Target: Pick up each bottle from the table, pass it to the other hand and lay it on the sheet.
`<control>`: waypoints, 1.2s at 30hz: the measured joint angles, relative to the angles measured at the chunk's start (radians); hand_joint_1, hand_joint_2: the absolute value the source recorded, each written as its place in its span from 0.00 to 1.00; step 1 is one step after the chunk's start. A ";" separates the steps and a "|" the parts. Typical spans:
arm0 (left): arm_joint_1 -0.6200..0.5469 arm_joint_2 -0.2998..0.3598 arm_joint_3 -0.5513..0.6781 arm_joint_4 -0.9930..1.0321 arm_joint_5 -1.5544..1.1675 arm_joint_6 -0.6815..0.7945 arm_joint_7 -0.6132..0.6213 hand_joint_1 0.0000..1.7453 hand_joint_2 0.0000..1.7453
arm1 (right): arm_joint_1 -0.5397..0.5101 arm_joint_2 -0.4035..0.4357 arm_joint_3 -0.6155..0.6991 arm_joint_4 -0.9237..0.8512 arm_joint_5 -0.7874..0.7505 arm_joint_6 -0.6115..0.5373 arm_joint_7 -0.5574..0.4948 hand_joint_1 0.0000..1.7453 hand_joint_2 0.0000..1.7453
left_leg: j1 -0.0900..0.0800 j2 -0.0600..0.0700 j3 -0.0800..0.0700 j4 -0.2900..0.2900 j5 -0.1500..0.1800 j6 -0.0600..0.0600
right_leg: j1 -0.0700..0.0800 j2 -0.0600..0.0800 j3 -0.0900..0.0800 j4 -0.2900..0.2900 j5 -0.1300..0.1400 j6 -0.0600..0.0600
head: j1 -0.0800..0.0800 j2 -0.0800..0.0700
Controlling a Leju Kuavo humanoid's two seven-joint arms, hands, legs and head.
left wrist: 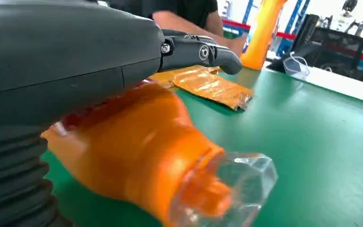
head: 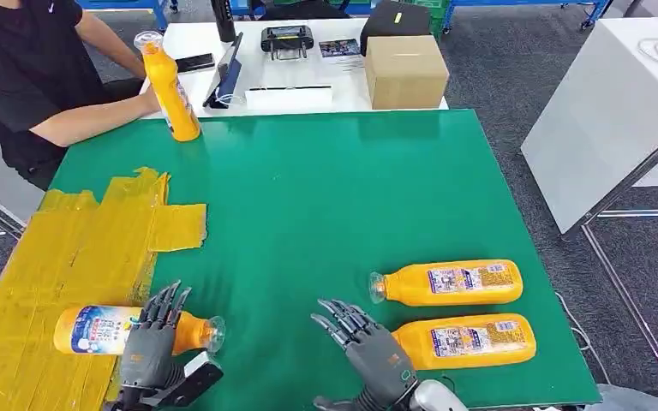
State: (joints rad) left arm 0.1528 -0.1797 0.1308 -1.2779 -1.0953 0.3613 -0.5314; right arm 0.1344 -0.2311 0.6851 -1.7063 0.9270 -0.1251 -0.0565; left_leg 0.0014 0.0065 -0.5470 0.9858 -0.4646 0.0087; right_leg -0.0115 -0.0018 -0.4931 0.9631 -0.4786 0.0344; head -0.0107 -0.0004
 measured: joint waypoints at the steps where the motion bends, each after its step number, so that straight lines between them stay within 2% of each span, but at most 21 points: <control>1: 0.000 0.002 0.000 -0.001 0.011 -0.008 -0.006 0.00 0.00 | 0.001 -0.008 0.000 -0.003 0.000 0.000 0.000 0.00 1.00 | 0.000 0.000 0.000 0.000 0.000 0.000 | 0.000 0.000 0.000 0.000 0.000 0.000 | 0.000 0.000; 11: 0.003 0.007 0.004 -0.016 0.091 -0.060 -0.046 0.00 0.00 | 0.006 -0.035 -0.001 -0.021 0.014 0.000 0.013 0.00 1.00 | 0.000 0.000 0.001 0.000 0.000 0.000 | 0.000 0.000 0.001 0.000 0.000 0.000 | 0.000 0.000; 13: 0.044 -0.011 0.058 -0.123 0.387 -0.268 -0.143 0.00 0.00 | 0.047 -0.090 -0.010 -0.073 0.044 -0.020 0.059 0.00 1.00 | 0.000 0.000 0.000 0.000 0.000 0.000 | 0.000 0.000 0.000 0.000 0.000 0.000 | 0.000 0.000; 16: 0.063 -0.035 0.115 -0.205 0.525 -0.376 -0.163 0.00 0.00 | 0.075 -0.122 -0.015 -0.102 0.057 -0.036 0.088 0.00 1.00 | 0.000 0.000 -0.001 0.000 0.000 0.000 | 0.000 0.000 -0.001 0.000 0.000 0.000 | 0.000 0.000; 23: 0.074 -0.063 0.174 -0.291 0.544 -0.401 -0.167 0.00 0.00 | 0.094 -0.152 -0.016 -0.130 0.061 -0.040 0.096 0.00 1.00 | 0.000 0.000 -0.001 0.000 0.000 0.000 | 0.000 0.000 -0.001 0.000 0.000 0.000 | 0.000 0.000; 32: 0.078 -0.077 0.193 -0.315 0.547 -0.403 -0.167 0.00 0.00 | 0.098 -0.162 -0.016 -0.138 0.062 -0.040 0.097 0.00 1.00 | 0.000 0.000 -0.001 0.000 0.000 0.000 | 0.000 0.000 -0.001 0.000 0.000 0.000 | 0.000 0.000; 36: 0.078 -0.092 0.222 -0.338 0.747 -0.525 -0.162 0.00 0.00 | 0.109 -0.170 -0.016 -0.148 0.091 -0.058 0.144 0.00 1.00 | 0.000 0.000 -0.001 0.000 0.000 0.000 | 0.000 0.000 -0.001 0.000 0.000 0.000 | 0.000 0.000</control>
State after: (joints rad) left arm 0.2311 -0.2716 0.3524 -1.6158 -0.3481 -0.1640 -0.6932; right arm 0.2434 -0.4009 0.6687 -1.8543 1.0184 -0.1827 0.0880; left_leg 0.0015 0.0066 -0.5478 0.9859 -0.4648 0.0090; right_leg -0.0113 -0.0018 -0.4940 0.9629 -0.4786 0.0344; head -0.0107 -0.0004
